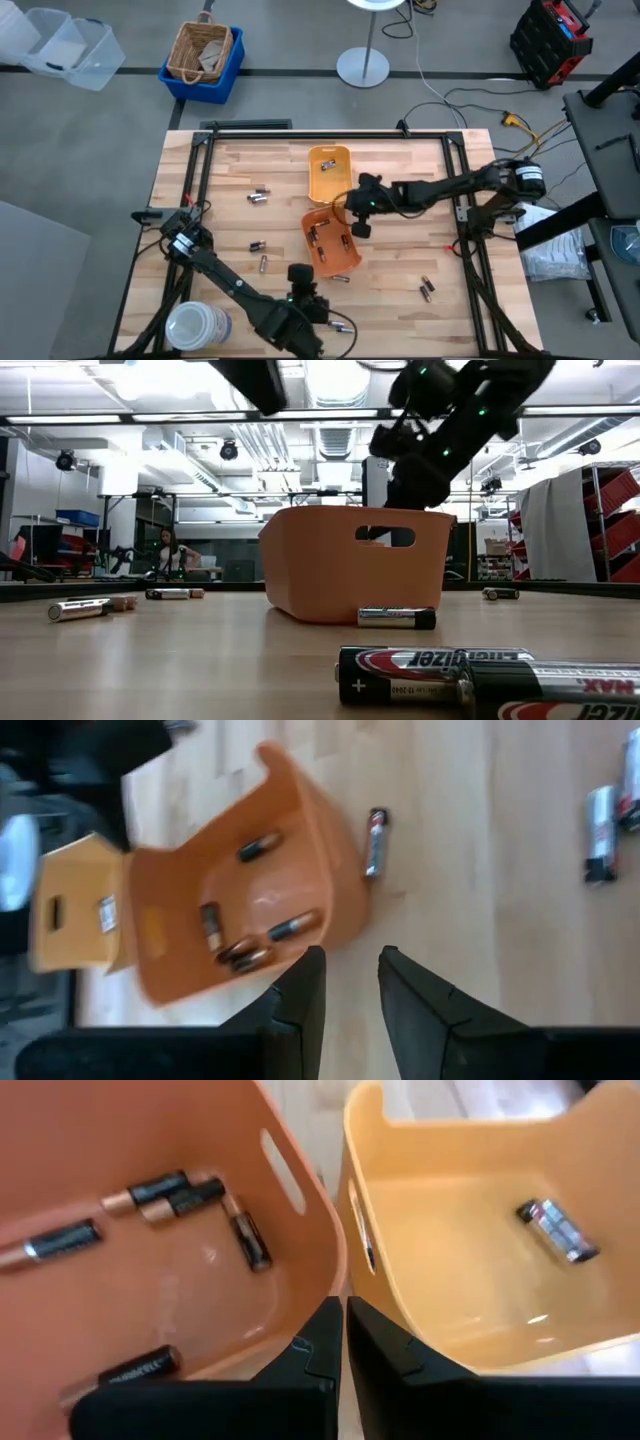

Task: Sort batteries
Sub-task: Adjust the orange bin

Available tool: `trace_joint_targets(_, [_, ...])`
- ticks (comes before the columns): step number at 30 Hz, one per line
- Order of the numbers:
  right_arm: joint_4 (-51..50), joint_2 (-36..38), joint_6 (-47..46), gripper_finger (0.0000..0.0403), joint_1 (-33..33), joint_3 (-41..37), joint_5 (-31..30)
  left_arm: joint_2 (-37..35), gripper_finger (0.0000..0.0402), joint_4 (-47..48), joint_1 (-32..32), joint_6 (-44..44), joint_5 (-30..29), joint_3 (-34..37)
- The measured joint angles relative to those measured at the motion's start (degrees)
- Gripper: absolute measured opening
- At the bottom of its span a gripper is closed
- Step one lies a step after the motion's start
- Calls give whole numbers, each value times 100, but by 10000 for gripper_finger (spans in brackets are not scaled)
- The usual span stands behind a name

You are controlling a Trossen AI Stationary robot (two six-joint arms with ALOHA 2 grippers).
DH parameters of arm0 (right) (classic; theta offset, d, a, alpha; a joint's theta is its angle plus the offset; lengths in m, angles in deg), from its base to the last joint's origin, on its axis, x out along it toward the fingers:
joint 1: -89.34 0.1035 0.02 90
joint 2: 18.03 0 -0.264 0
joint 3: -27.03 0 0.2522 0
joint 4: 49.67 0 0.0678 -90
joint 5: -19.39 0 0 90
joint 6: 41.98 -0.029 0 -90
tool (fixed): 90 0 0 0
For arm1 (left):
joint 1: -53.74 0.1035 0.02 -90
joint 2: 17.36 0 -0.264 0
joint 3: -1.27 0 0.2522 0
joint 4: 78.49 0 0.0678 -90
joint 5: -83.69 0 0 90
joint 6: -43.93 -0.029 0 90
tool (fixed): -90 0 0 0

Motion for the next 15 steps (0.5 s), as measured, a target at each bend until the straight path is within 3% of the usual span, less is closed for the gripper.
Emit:
trace_joint_targets(3, [-33,-148,5,12,-143,132,313,0,77,268,-127,372,-302,14])
trace_joint_targets(15, [-704,-126,38,12,-208,484,386,-20,77,1097,-420,1697,-911,217])
